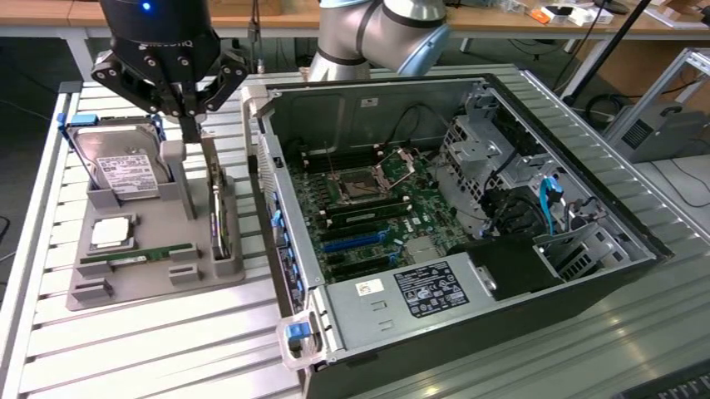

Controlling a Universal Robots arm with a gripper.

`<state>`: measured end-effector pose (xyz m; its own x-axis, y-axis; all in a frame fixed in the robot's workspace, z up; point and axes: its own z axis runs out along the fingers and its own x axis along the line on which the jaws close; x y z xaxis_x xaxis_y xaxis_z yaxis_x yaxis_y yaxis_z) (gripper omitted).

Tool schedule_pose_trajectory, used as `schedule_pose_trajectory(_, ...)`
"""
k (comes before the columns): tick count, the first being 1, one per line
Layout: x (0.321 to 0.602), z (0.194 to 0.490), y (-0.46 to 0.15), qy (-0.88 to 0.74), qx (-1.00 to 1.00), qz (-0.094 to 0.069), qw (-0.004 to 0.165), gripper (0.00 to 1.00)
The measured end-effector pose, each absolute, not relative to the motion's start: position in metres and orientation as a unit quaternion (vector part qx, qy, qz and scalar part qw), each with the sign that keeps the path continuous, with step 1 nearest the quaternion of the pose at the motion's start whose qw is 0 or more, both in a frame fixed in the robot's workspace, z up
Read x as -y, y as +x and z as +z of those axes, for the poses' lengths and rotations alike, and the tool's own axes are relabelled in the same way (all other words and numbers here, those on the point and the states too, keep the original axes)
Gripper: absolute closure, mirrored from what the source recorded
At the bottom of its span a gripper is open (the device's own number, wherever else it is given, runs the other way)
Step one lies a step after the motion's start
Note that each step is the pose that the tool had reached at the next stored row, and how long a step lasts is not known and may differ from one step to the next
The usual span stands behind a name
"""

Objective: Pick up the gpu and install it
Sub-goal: 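Reach for the gpu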

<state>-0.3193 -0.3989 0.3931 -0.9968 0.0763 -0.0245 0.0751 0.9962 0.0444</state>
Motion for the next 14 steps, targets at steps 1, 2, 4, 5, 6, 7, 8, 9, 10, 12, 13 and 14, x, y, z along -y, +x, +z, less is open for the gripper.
schedule_pose_trajectory(1,0.399,0.393,-0.321,0.038,-0.999,0.022,0.013,0.89)
schedule_pose_trajectory(2,0.399,0.393,-0.322,0.038,-0.999,0.022,0.013,0.89)
schedule_pose_trajectory(4,0.399,0.393,-0.325,0.038,-0.999,0.022,0.013,0.89)
schedule_pose_trajectory(5,0.399,0.393,-0.327,0.038,-0.999,0.022,0.013,0.89)
schedule_pose_trajectory(6,0.399,0.393,-0.328,0.038,-0.999,0.022,0.013,0.89)
schedule_pose_trajectory(7,0.399,0.393,-0.330,0.038,-0.999,0.022,0.013,0.89)
schedule_pose_trajectory(8,0.399,0.393,-0.331,0.038,-0.999,0.022,0.013,0.89)
schedule_pose_trajectory(9,0.399,0.393,-0.332,0.038,-0.999,0.022,0.013,0.89)
schedule_pose_trajectory(10,0.399,0.393,-0.334,0.038,-0.999,0.022,0.013,0.89)
schedule_pose_trajectory(12,0.399,0.393,-0.336,0.038,-0.999,0.022,0.013,0.89)
schedule_pose_trajectory(13,0.399,0.393,-0.338,0.038,-0.999,0.022,0.013,0.89)
schedule_pose_trajectory(14,0.399,0.393,-0.339,0.038,-0.999,0.022,0.013,0.89)
